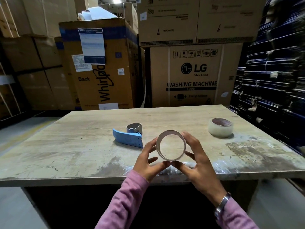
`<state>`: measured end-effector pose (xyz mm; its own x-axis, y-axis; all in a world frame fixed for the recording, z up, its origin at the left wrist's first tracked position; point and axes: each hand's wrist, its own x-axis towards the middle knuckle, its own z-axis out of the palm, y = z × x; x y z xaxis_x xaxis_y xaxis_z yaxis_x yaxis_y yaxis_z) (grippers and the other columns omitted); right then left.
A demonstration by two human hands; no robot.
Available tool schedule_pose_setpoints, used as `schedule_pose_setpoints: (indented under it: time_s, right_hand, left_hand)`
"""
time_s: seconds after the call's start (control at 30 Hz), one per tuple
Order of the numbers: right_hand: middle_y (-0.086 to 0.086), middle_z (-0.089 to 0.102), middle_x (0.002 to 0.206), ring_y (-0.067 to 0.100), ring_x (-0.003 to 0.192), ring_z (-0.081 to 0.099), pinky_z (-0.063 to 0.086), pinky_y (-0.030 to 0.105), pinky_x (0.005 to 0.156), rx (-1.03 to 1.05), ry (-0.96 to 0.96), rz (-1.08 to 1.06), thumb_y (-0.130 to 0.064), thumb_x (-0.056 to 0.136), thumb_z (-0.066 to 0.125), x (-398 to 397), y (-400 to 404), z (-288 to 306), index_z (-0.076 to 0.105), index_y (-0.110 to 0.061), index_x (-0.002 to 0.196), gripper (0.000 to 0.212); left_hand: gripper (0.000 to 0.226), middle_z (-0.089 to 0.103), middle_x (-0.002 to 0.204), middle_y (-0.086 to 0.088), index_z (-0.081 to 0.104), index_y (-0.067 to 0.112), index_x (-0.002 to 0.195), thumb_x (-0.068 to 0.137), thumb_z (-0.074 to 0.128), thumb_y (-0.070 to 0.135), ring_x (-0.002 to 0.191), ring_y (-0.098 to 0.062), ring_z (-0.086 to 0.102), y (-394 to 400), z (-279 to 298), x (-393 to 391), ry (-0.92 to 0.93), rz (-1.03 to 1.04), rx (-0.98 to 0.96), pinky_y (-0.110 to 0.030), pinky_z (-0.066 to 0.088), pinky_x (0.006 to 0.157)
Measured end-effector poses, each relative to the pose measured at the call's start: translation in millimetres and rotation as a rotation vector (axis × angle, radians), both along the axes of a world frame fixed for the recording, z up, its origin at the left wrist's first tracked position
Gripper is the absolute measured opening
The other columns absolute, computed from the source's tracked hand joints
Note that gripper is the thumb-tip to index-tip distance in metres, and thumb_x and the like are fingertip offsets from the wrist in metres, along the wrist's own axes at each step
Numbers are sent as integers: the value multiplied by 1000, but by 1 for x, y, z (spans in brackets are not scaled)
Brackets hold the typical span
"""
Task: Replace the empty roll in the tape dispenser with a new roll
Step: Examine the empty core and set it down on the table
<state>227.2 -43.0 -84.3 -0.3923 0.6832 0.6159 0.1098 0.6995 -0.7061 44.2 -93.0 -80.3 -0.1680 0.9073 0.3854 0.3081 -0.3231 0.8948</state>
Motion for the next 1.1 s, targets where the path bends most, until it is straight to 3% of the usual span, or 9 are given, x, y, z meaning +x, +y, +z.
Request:
schedule_pose_setpoints:
  time_s: [0.13, 0.33, 0.43, 0.53, 0.63, 0.77, 0.9, 1.03, 1.1]
  right_hand:
    - [-11, 29, 155, 11, 139, 39, 47, 49, 107, 105, -46, -134, -9, 75, 85, 3, 5, -5, 40, -41, 148, 91]
    - [-13, 37, 144, 16, 129, 43, 49, 47, 101, 157, -119, -222, -22, 78, 85, 17, 12, -7, 37, -32, 150, 88]
    - [-20, 43, 140, 13, 126, 42, 47, 41, 104, 86, -142, -268, -30, 80, 82, 36, 18, -5, 32, -28, 154, 89]
    - [-26, 45, 134, 9, 125, 42, 45, 37, 104, 31, -149, -316, -29, 80, 82, 61, 27, 0, 33, -29, 153, 88]
    - [-18, 48, 137, 11, 121, 42, 47, 43, 102, 54, -235, -391, -27, 82, 79, 88, 40, 1, 40, -30, 149, 78]
    - [-4, 54, 140, 16, 124, 39, 39, 32, 96, -17, -339, -497, -32, 85, 76, 123, 55, 4, 36, -28, 152, 78]
    - [0, 52, 137, 22, 129, 38, 42, 39, 101, -95, -394, -570, -35, 85, 76, 149, 65, 3, 32, -29, 154, 82]
    - [3, 52, 140, 22, 134, 36, 39, 39, 108, -158, -396, -604, -31, 86, 76, 164, 78, 1, 35, -28, 153, 78]
    - [1, 53, 142, 21, 134, 35, 37, 37, 106, -162, -399, -619, -32, 86, 75, 169, 84, -1, 37, -26, 152, 77]
  left_hand:
    - [85, 46, 134, 17, 38, 43, 131, 55, 75, 49, 117, 9, 47, 0, 1, 3, 128, 10, 10, -23, 48, 91]
    - [76, 46, 124, 9, 46, 35, 129, 60, 66, 60, 110, -3, 52, 10, 8, 14, 249, 43, 48, -20, 48, 81]
    - [75, 54, 120, 6, 49, 32, 127, 60, 66, 62, 107, -7, 56, 25, 14, 28, 226, -1, -9, -27, 51, 83]
    - [67, 64, 109, -2, 48, 25, 125, 67, 76, 45, 100, -12, 63, 44, 20, 49, 172, -74, -83, -29, 54, 83]
    - [58, 66, 107, -6, 47, 22, 124, 75, 76, 33, 94, -16, 65, 67, 24, 74, 184, -129, -161, -31, 55, 83]
    - [63, 66, 109, -7, 45, 22, 130, 77, 71, 41, 96, -20, 64, 102, 24, 106, 285, -203, -245, -39, 54, 89]
    - [81, 62, 112, -7, 36, 24, 137, 69, 76, 45, 103, -25, 61, 129, 25, 132, 406, -293, -307, -43, 51, 93]
    - [79, 59, 118, -12, 36, 25, 137, 71, 76, 40, 105, -28, 59, 145, 27, 153, 471, -296, -310, -42, 50, 94]
    - [88, 60, 118, -12, 36, 26, 137, 62, 73, 54, 105, -27, 60, 151, 26, 161, 453, -289, -317, -43, 50, 94]
